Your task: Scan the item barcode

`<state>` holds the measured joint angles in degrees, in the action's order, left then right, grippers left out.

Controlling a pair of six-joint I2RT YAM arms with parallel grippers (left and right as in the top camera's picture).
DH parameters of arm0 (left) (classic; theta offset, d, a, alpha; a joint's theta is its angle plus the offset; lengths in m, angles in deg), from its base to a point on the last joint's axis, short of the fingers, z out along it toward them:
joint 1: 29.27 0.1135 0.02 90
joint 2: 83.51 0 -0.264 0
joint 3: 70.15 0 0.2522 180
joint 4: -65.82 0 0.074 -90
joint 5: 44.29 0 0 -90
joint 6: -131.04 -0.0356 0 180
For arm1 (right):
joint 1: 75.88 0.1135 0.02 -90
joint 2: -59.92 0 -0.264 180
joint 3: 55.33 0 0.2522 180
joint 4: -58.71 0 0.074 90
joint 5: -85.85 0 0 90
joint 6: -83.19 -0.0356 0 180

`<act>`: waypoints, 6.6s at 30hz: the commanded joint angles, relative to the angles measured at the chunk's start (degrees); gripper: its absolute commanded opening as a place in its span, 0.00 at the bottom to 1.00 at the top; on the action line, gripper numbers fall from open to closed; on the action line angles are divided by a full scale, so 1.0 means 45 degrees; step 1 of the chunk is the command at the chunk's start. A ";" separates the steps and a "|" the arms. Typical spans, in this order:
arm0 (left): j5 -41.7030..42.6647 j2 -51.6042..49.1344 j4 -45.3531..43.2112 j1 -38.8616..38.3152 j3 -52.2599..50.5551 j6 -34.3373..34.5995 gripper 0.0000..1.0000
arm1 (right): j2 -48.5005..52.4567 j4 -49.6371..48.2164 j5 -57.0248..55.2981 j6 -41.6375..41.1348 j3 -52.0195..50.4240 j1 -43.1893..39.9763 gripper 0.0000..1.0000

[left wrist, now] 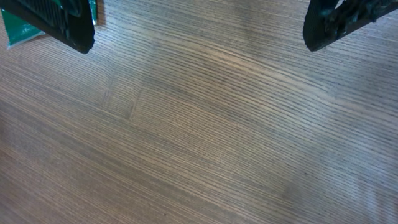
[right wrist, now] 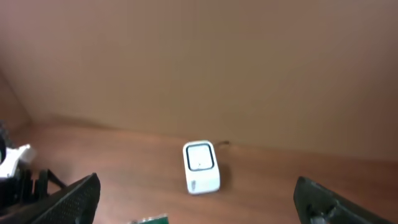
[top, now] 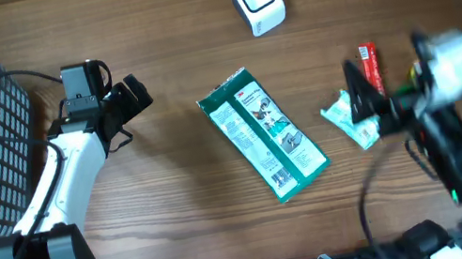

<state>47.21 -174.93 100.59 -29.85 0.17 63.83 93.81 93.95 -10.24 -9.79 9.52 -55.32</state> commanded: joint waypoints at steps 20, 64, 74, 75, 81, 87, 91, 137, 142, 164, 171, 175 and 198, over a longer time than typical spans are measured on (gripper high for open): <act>-0.0068 0.0112 0.0024 0.0073 -0.0029 -0.0107 1.00 | -0.7490 -0.9564 0.3104 0.0015 -1.1293 -0.3264 1.00; -0.0073 0.0520 0.0058 0.0073 -0.0029 -0.0107 1.00 | -0.7470 -0.4799 0.1938 -0.1705 -1.1288 -0.3264 1.00; -0.0073 0.7261 0.0291 0.0073 -0.0029 -0.0112 1.00 | -0.7470 -0.4799 0.1938 -0.1705 -1.1288 -0.3264 1.00; -0.0073 0.8650 0.0291 0.0073 -0.0029 -0.0112 1.00 | -0.7470 -0.4799 0.1938 -0.1710 -1.1288 -0.3264 1.00; -0.0214 1.4416 0.0976 0.0073 -0.0034 -0.0107 1.00 | -0.7470 -0.4799 0.1933 -0.1710 -1.1288 -0.3264 1.00; -0.0248 1.7840 0.4294 0.0083 -0.0044 -0.0117 1.00 | -0.7470 -0.4799 0.1933 -0.1705 -1.1288 -0.3264 1.00; -0.0374 1.9200 0.5620 0.0087 -0.0126 -0.0112 1.00 | -0.7470 -0.4799 0.1938 -0.1705 -1.1288 -0.3264 1.00; -0.0452 2.0269 -0.4512 0.0083 -1.2497 -0.2433 1.00 | -0.7470 -0.4799 0.1938 -0.1705 -1.1288 -0.3264 1.00; 0.0466 2.0269 -0.3701 0.0083 -1.2497 -0.4099 1.00 | -0.7470 -0.4799 0.1938 -0.1710 -1.1288 -0.3264 1.00; 0.0505 2.0244 -0.3745 0.0083 -1.2497 -0.4352 1.00 | -0.7470 -0.4799 0.1938 -0.1705 -1.1288 -0.3264 1.00; 0.0505 2.0244 -0.3745 0.0083 -1.2497 -0.4352 1.00 | -0.7470 -0.4794 0.1938 -0.1705 -1.1288 -0.3264 1.00; 0.0505 2.0240 -0.3745 0.0083 -1.2497 -0.4352 1.00 | -0.7470 -0.4794 0.1933 -0.1705 -1.1288 -0.3264 1.00; 0.0505 2.0240 -0.3745 0.0083 -1.2497 -0.4352 1.00 | -0.7470 -0.4799 0.1938 -0.1705 -1.1288 -0.3264 1.00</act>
<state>47.80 -84.20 83.39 -29.83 -55.96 45.56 60.76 72.51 -0.78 -16.68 -41.21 -69.73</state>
